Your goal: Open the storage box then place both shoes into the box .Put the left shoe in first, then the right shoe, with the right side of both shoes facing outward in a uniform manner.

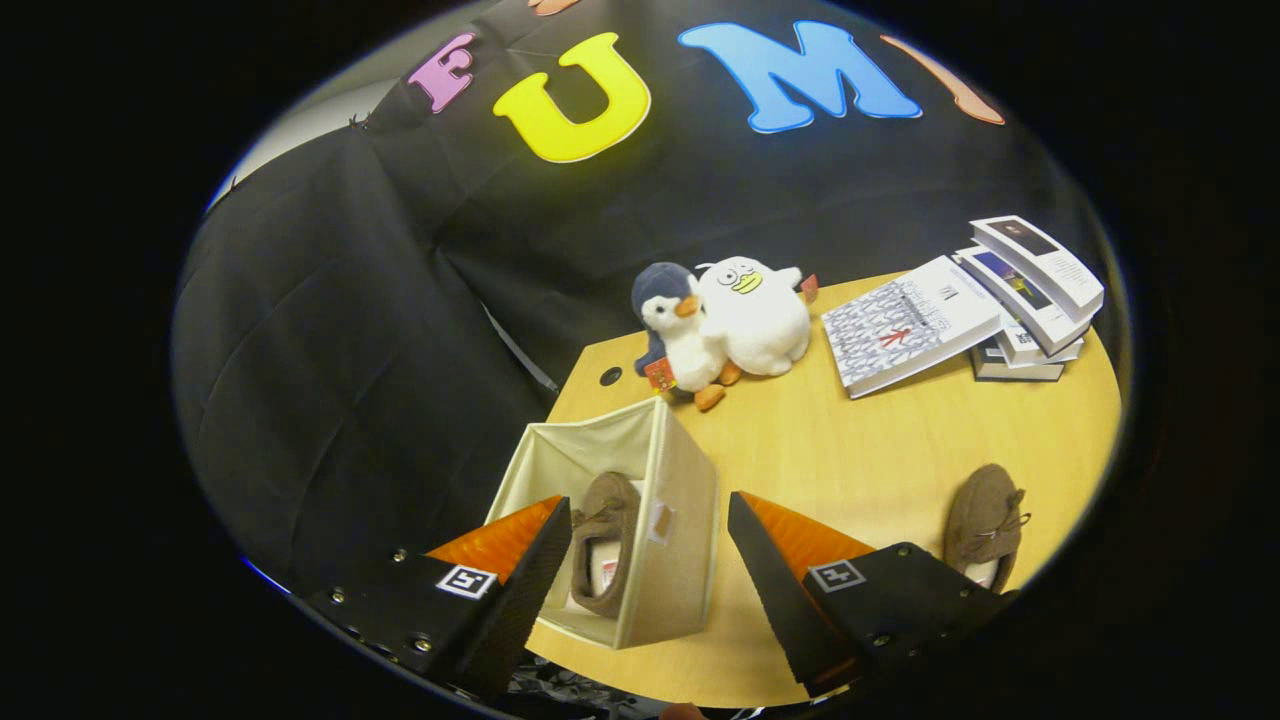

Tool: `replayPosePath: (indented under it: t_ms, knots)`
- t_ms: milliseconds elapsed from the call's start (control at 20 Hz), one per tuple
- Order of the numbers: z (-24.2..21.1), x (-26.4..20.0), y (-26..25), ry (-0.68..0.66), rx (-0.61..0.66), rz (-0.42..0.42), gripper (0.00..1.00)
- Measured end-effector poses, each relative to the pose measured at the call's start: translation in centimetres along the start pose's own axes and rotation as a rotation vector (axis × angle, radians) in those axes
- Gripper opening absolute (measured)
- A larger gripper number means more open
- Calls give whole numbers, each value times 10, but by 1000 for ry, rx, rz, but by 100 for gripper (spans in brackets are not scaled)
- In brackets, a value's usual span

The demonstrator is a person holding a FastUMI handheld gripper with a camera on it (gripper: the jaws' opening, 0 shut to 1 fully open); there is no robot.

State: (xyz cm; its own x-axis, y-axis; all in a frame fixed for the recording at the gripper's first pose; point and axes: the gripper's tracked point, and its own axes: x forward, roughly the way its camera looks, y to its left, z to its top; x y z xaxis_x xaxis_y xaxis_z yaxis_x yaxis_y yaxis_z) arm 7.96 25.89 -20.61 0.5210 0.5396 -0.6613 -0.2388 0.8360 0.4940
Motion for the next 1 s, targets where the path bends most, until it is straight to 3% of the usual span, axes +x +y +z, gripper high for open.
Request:
replayPosePath:
  t_ms: [600,1000]
  knots:
    - [-19,-58,-133,15,-20,-182,98]
    - [-50,-77,-213,75,-109,-321,98]
